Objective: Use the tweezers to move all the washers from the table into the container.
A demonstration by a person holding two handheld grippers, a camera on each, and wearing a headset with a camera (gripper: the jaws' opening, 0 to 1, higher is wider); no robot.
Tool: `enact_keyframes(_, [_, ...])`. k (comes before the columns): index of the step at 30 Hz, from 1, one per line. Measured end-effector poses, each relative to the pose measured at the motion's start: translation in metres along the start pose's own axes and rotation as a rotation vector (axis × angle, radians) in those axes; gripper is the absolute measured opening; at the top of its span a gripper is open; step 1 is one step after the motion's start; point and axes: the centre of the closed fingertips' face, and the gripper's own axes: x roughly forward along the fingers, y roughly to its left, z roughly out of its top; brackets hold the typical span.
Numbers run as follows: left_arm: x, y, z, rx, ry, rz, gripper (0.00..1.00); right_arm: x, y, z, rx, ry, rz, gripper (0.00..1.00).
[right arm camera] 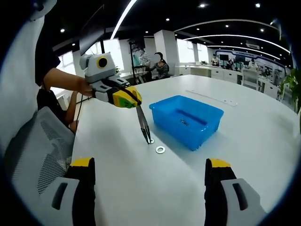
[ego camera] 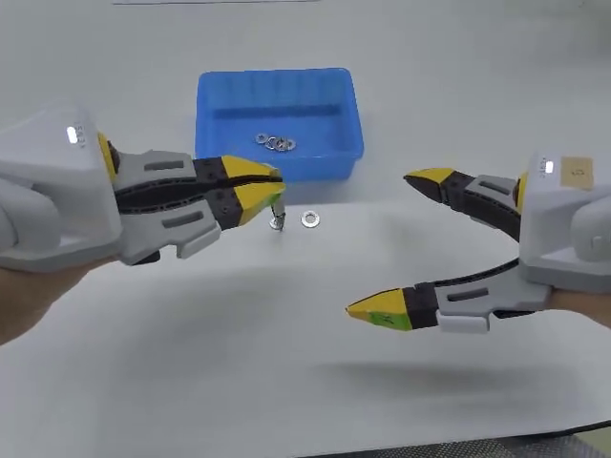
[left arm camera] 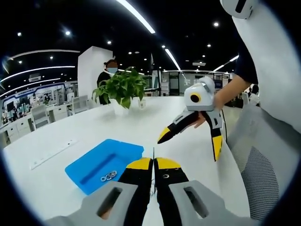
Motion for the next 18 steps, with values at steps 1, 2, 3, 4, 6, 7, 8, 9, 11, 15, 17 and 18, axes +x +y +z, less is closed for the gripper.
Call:
enact_keyframes(1, [-0.001, 0.0, -0.001, 0.003, 0.01, -0.008, 0.05, 0.001, 0.001, 0.001, 0.001, -0.001, 0.003, 0.97])
enact_keyframes(2, [-0.002, 0.0, -0.001, 0.003, 0.015, -0.011, 0.05, 0.002, 0.001, 0.001, 0.002, -0.003, 0.004, 0.97])
enact_keyframes(3, [-0.002, 0.0, -0.002, 0.0, 0.022, -0.014, 0.05, 0.004, 0.002, 0.003, 0.006, -0.008, 0.009, 0.97])
enact_keyframes(4, [-0.002, 0.0, -0.002, 0.002, 0.026, -0.016, 0.05, 0.005, 0.003, 0.004, 0.01, -0.012, 0.013, 0.97])
enact_keyframes(6, [-0.002, -0.001, -0.002, 0.001, 0.035, -0.028, 0.05, 0.01, 0.006, 0.008, 0.012, -0.017, 0.033, 0.96])
enact_keyframes(7, [-0.002, -0.002, -0.002, 0.003, 0.038, -0.031, 0.05, 0.012, 0.01, 0.009, 0.009, -0.012, 0.055, 0.95])
enact_keyframes(8, [-0.001, -0.004, -0.002, 0.016, 0.043, -0.037, 0.05, 0.016, 0.016, 0.01, -0.013, -0.003, 0.093, 0.92])
enact_keyframes(9, [0.0, -0.004, -0.002, 0.031, 0.048, -0.033, 0.05, 0.018, 0.018, 0.011, -0.029, 0.0, 0.107, 0.89])
enact_keyframes(11, [0.0, -0.005, -0.002, 0.024, 0.052, -0.038, 0.05, 0.025, 0.021, 0.014, -0.038, 0.006, 0.128, 0.86])
enact_keyframes(15, [0.001, -0.004, -0.003, 0.024, 0.064, -0.043, 0.05, 0.038, 0.022, 0.021, -0.067, 0.016, 0.163, 0.8])
enact_keyframes(17, [0.001, -0.003, -0.003, 0.021, 0.069, -0.04, 0.05, 0.043, 0.022, 0.025, -0.072, 0.011, 0.183, 0.77])
enact_keyframes(18, [0.001, -0.003, -0.003, 0.019, 0.072, -0.04, 0.05, 0.044, 0.023, 0.025, -0.074, 0.011, 0.19, 0.76])
